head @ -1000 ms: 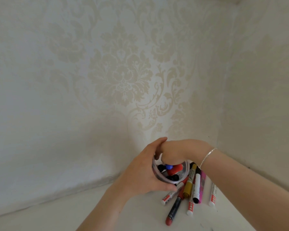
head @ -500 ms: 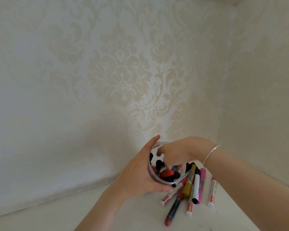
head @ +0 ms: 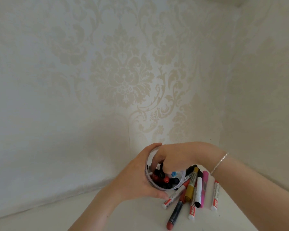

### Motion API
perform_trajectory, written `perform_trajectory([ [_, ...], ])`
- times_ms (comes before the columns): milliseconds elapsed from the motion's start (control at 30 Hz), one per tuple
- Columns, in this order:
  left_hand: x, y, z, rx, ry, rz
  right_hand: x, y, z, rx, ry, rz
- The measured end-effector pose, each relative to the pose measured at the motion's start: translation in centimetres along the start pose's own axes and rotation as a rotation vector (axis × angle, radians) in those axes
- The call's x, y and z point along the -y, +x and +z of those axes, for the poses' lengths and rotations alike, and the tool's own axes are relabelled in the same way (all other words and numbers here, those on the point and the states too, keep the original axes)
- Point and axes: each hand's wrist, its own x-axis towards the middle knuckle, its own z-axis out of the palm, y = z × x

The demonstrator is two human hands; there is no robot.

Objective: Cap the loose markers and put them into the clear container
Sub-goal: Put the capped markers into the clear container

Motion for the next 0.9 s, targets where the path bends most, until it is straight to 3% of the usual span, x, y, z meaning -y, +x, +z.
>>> perform_trajectory([
  [267,0.2,-0.2,0.1,-0.020,0.041,-0.030,0.4,1.5,2.5,-0.060,-0.101,0.016],
  [533,0.2,-0.9,0.5,-0.030,-0.008,-0.024,1.0,1.2,3.0,-0.075,0.000,0.015],
  [733,0.0,-1.0,0.5,-0.019,0.008,-0.018,1.0,2.8,3.1,-0.098,0.043,0.126],
  [900,-0.3,-1.6,0.9,-0.021,0.082,-0.023,0.8,4.0,3.9,-0.080,0.213,0.165],
])
